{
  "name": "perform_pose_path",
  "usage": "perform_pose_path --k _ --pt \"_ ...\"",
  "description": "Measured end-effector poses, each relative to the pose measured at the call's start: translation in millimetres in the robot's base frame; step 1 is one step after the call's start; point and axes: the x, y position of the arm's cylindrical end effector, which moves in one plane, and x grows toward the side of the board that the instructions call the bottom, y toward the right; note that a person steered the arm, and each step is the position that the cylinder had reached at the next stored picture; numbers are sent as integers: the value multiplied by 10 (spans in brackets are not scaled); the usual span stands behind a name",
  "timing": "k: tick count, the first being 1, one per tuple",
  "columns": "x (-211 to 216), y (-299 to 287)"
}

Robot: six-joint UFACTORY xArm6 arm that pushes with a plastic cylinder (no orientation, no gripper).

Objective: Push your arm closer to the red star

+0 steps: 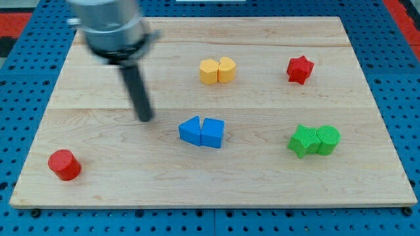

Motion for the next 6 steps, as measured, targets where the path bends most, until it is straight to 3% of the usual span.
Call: perform_pose_path --k 2,3,4,5,6 --pt "-101 2573" --pt "-495 3457" --pt "-1276 3509" --pt "-1369 3041" --pt "-1160 2664"
